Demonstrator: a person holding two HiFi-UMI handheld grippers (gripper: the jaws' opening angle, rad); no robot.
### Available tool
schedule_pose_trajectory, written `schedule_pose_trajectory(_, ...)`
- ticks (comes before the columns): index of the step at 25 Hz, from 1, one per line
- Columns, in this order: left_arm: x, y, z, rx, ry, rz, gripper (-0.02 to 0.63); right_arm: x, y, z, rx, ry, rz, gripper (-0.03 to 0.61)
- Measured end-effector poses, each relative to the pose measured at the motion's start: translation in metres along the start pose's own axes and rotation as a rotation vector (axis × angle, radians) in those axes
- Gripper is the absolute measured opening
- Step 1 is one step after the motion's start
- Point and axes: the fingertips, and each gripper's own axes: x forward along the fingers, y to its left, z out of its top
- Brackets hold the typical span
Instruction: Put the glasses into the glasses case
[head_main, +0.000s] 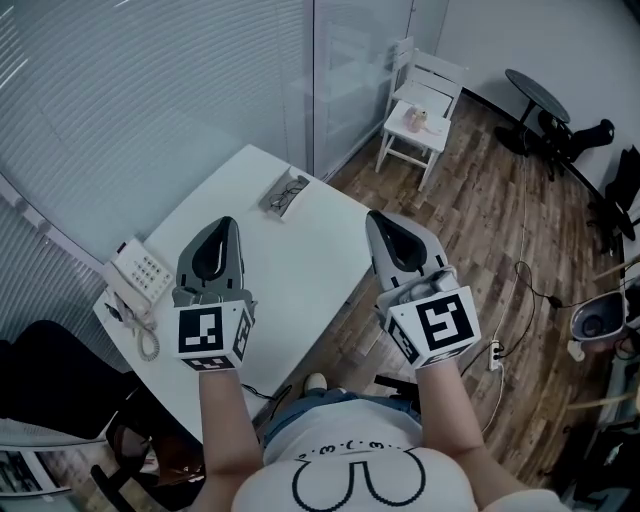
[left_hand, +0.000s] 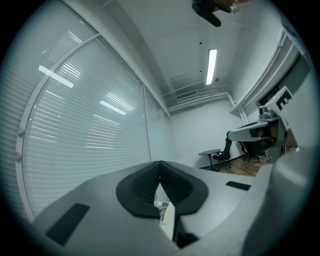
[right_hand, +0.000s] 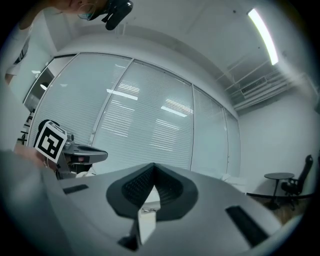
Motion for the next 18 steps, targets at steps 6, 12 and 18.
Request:
schedule_pose_trajectory(6, -0.006, -0.009, 0.011, 0.024, -0.012, 0.011, 0.017, -0.013, -0.009, -0.002, 0.018, -0.003, -0.016, 0.009)
schedule_pose_trajectory(12, -0.005, -0.015, 0.013, 0.052, -0.011, 0.002, 0.017, -0.018, -0.012, -0.006, 0.026, -0.001, -0.027, 0.009)
schedule_pose_trajectory(18, -0.004, -0.026, 0.020, 0.062, -0.019, -0.006, 0.016, -0.024, -0.018, -0.004, 0.014, -0.004, -0.030, 0.009)
